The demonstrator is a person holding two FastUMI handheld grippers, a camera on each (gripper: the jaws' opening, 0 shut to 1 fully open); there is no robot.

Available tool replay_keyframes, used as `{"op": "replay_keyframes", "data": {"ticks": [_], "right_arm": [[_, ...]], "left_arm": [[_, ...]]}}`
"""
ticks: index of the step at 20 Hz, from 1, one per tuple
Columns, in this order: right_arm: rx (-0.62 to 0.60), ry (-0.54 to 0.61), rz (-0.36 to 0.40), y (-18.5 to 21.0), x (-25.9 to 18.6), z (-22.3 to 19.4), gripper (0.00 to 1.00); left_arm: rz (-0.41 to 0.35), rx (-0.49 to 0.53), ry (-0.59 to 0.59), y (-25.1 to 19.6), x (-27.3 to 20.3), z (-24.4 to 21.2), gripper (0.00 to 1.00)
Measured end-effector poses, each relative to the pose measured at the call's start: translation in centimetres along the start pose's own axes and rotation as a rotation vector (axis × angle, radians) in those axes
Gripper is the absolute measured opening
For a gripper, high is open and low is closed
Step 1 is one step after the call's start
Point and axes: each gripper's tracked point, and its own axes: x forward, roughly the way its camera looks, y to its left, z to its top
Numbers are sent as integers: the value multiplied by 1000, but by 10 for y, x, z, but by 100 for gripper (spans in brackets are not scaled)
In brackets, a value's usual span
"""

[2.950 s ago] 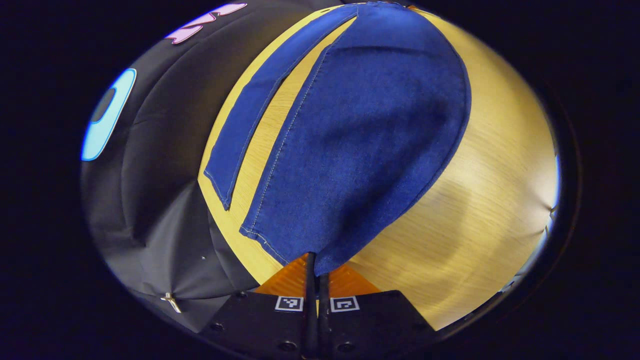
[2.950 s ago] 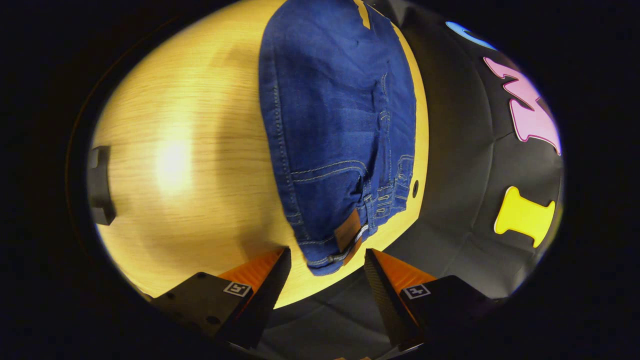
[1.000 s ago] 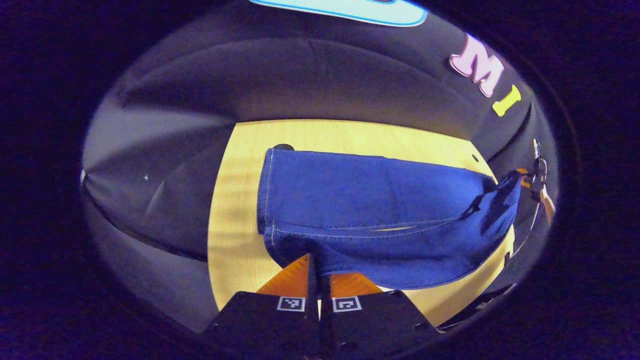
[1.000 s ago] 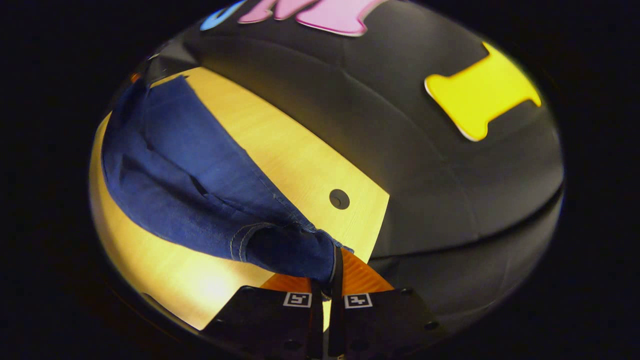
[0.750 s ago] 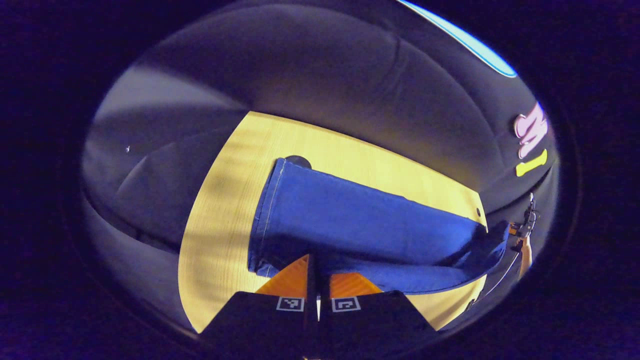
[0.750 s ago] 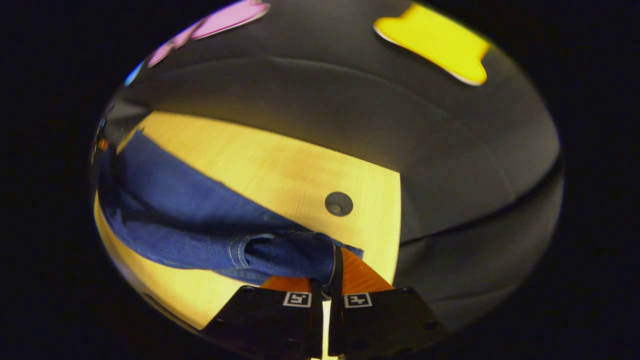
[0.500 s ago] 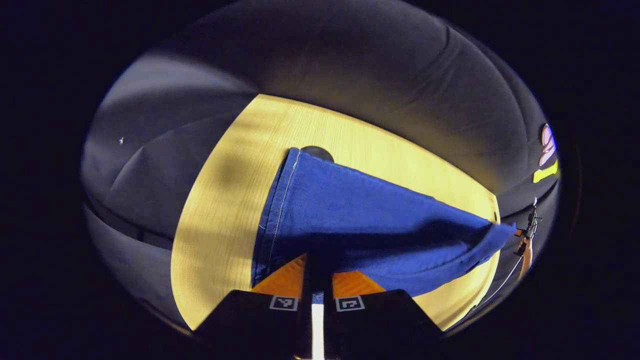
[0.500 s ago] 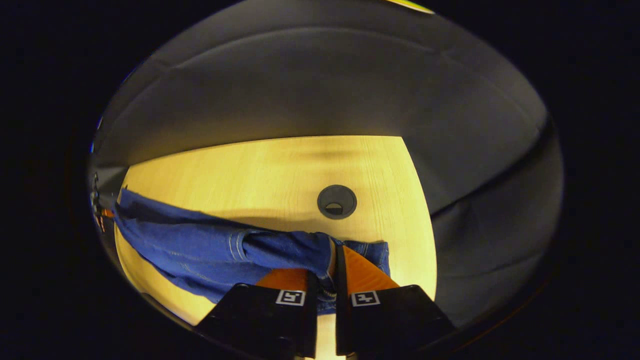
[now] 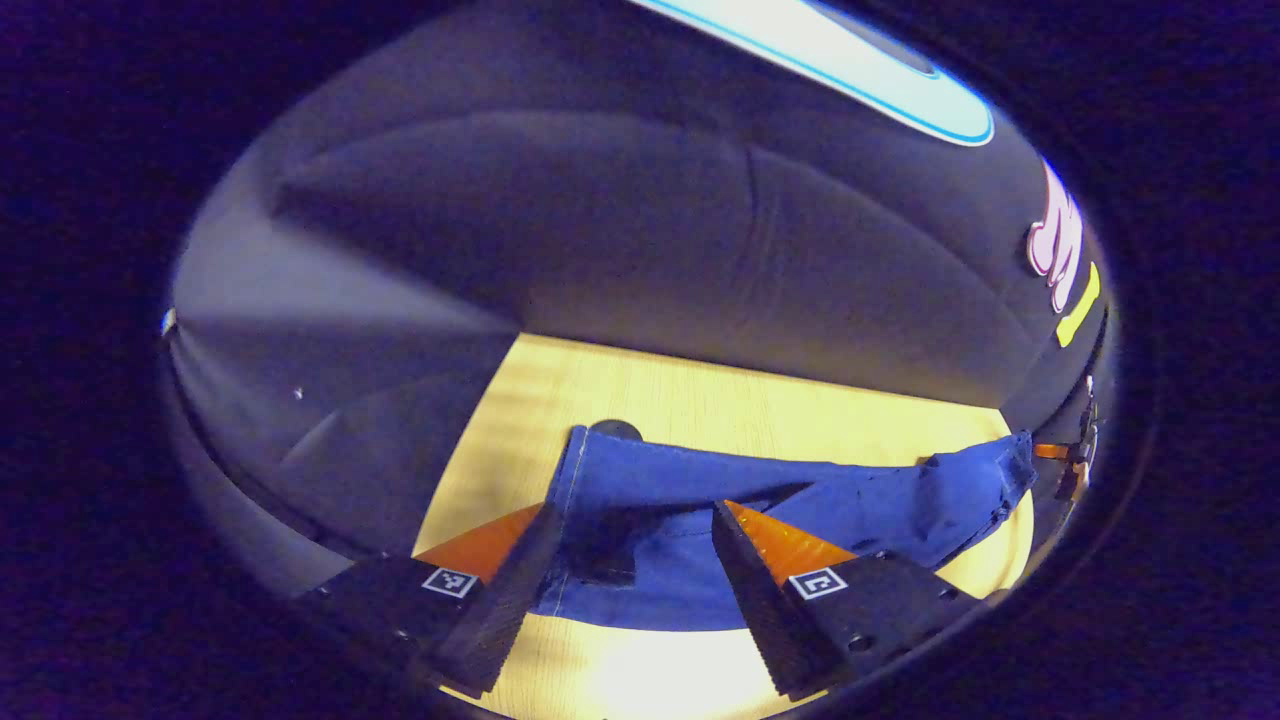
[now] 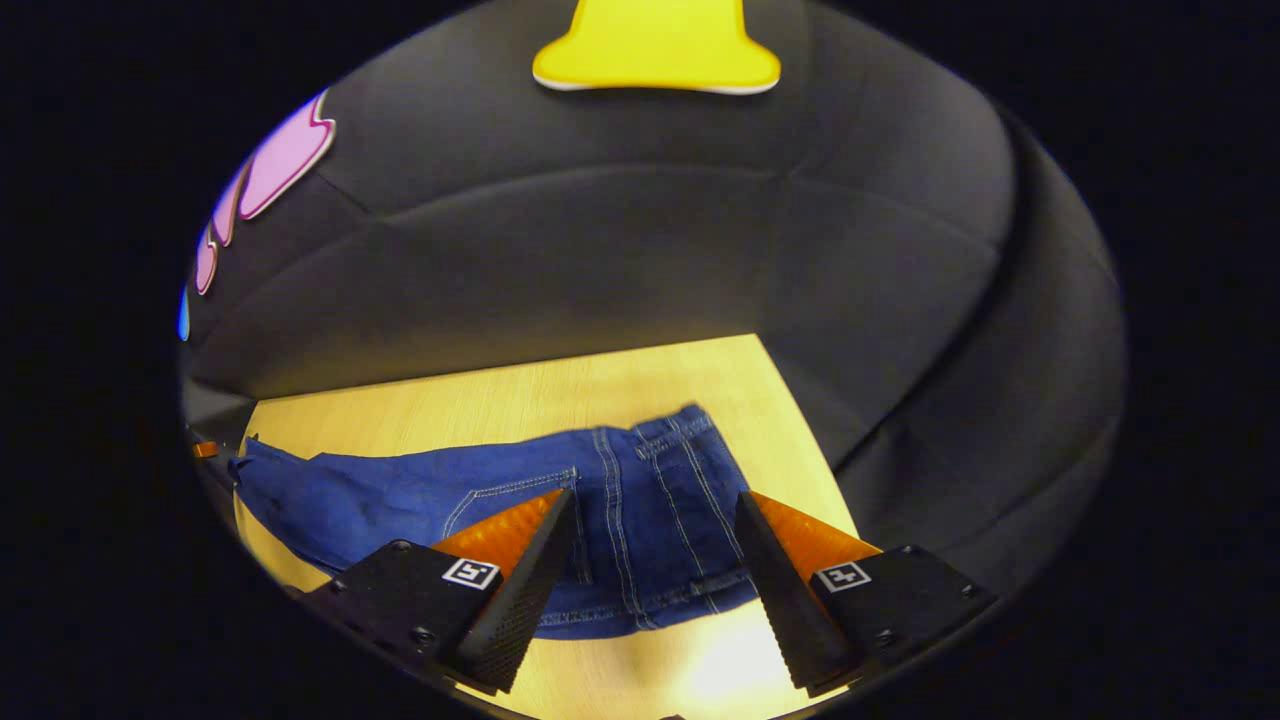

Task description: Grasp the waist and the cuffs of the jeans and fold them to make the two legs overlap; first hold the waist and fold one-third of the jeans toward the cuffs, then hold the cuffs and fold the remaining one-third in the same direction to finish folding.

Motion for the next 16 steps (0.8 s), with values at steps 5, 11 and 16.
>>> {"op": "replay_keyframes", "data": {"ticks": [5,11,16], "right_arm": [[175,-162,-104,-21,-37,-15,98],[268,-144,-215,-51,-24,-46,99],[331,-128,-217,-55,6,-58,99]], "left_arm": [[28,163,-208,-51,-68,1,97],[-62,227,-316,-156,-123,-51,96],[-172,239,-305,-238,-154,-87,98]]}}
